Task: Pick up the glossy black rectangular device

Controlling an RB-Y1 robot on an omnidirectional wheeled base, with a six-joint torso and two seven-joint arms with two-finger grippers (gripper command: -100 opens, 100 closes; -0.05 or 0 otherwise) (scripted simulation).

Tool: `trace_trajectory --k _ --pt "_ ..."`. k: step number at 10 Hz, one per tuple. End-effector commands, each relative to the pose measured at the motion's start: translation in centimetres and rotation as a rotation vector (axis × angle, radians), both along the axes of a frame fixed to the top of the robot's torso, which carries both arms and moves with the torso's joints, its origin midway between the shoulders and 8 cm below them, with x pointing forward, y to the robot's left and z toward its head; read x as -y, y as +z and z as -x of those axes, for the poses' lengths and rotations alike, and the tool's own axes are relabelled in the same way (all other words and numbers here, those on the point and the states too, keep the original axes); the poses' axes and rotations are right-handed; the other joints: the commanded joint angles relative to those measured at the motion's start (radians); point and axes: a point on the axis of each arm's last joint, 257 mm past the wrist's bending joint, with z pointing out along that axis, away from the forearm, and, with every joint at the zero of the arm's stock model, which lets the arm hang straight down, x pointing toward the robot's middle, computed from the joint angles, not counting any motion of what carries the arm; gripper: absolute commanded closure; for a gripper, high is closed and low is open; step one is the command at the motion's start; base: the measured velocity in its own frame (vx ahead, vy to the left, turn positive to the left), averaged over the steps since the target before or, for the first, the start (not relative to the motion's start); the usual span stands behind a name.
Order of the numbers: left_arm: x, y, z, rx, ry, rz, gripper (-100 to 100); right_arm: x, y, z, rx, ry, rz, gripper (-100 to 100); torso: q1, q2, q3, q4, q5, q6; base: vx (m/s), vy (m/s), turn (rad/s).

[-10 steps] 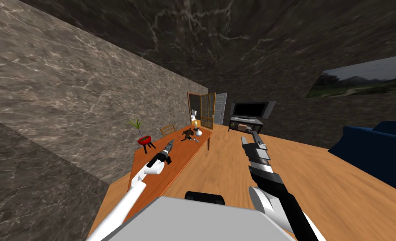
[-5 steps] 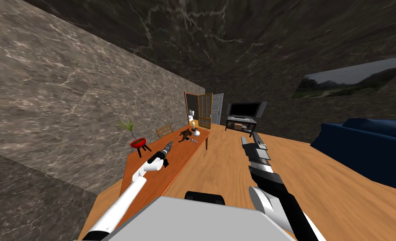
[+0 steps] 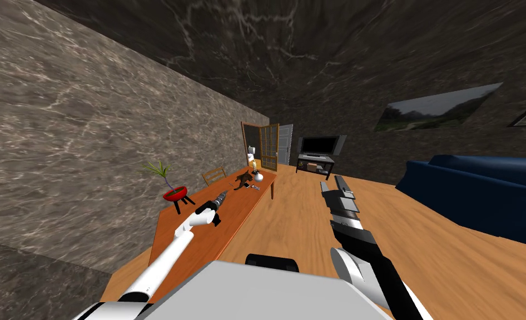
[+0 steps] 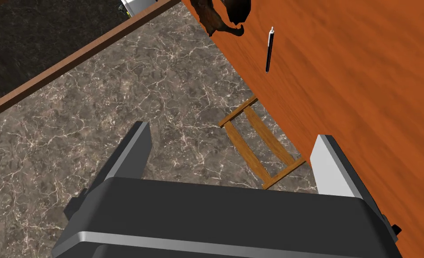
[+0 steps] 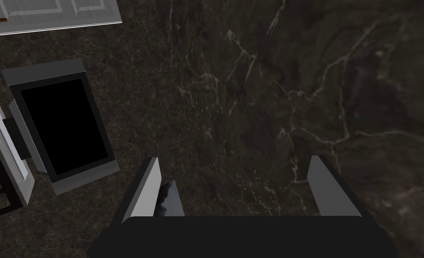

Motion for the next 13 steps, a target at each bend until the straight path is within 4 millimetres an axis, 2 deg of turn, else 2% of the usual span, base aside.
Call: trace_trajectory --k 1,2,5,11,13 --pt "-1.3 -1.7 0.7 -0.056 0.021 -0.001 -100 0.0 0.0 0.0 0.0 0.0 0.0 0 0.0 0.0 0.0 0.0 0.0 0.0 0.006 0.01 -0.093" --pt "-1.3 -1.8 0.8 -0.058 0.022 -0.001 -100 0.0 0.0 0.0 0.0 0.0 0.0 0 0.0 0.0 0.0 0.0 0.0 -0.001 0.003 0.006 0.023" --pt "-3.9 -3.9 1.6 -0.177 0.047 -0.006 -100 0.0 0.0 0.0 0.0 0.0 0.0 0 0.0 0.0 0.0 0.0 0.0 -0.001 0.005 0.009 -0.13" --pt "-7.9 -8.5 5.5 -0.36 0.119 0.014 -100 0.0 0.0 0.0 0.0 0.0 0.0 0 0.0 0.0 0.0 0.0 0.0 -0.001 0.003 0.01 -0.088" --pt "-8.6 -9.1 6.3 -0.412 0.127 0.022 -100 0.0 0.0 0.0 0.0 0.0 0.0 0 0.0 0.0 0.0 0.0 0.0 -0.001 0.001 0.009 -0.056"
